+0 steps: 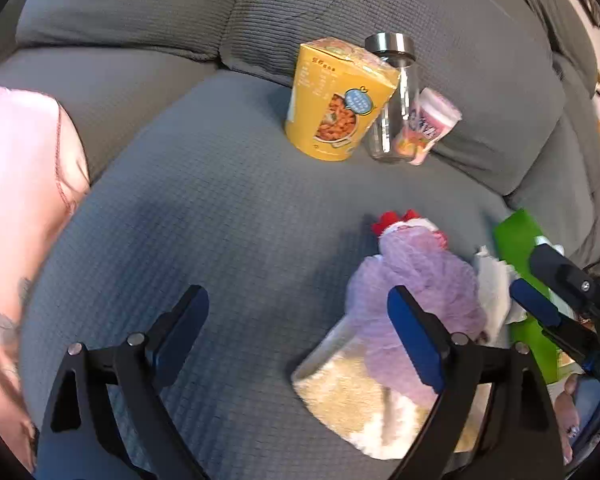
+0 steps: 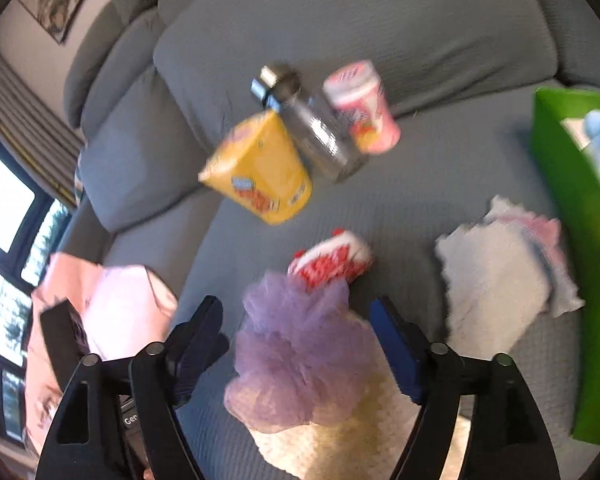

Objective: Organize soft objects
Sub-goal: 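Close the right gripper on the purple mesh pouf and lift it, then carry the purple pouf with the right gripper over the green box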

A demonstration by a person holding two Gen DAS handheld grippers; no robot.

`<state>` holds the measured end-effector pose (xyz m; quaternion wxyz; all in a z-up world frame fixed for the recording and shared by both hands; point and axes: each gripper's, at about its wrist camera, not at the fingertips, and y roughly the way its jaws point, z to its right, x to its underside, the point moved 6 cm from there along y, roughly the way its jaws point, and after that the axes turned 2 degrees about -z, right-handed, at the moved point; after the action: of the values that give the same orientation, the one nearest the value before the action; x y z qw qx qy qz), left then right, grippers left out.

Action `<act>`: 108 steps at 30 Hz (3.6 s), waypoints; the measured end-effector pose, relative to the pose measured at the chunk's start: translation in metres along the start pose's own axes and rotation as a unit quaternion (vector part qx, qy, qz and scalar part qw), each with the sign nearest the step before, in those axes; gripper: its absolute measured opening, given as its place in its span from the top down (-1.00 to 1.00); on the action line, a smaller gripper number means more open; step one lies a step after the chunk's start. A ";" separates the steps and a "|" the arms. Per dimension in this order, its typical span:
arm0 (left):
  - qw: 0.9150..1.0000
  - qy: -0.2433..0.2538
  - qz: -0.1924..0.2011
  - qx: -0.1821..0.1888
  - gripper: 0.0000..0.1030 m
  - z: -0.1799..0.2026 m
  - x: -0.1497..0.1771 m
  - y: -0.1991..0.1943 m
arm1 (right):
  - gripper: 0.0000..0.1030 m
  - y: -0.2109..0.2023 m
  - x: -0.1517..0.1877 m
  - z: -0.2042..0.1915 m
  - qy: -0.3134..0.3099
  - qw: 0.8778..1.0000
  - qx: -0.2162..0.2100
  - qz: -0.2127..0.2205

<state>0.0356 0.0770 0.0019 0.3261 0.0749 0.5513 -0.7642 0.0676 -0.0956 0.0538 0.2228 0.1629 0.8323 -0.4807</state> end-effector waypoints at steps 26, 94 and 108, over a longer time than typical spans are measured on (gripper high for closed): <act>0.984 0.083 -0.042 0.154 0.31 0.074 0.036 0.011 | 0.28 0.061 0.038 -0.018 -0.014 0.991 -0.062 -0.114; 0.907 0.322 0.004 0.270 0.29 0.344 0.062 -0.006 | 0.28 -0.177 -0.026 0.140 0.079 0.976 0.069 0.192; 0.903 0.341 -0.063 0.253 0.28 0.382 0.072 0.050 | 0.27 -0.167 -0.030 0.210 0.160 0.961 0.109 0.198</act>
<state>0.1020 -0.3022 0.0734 0.0394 0.3763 0.4210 -0.8244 0.0568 -0.3608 0.0988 0.1590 0.4225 0.7508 -0.4821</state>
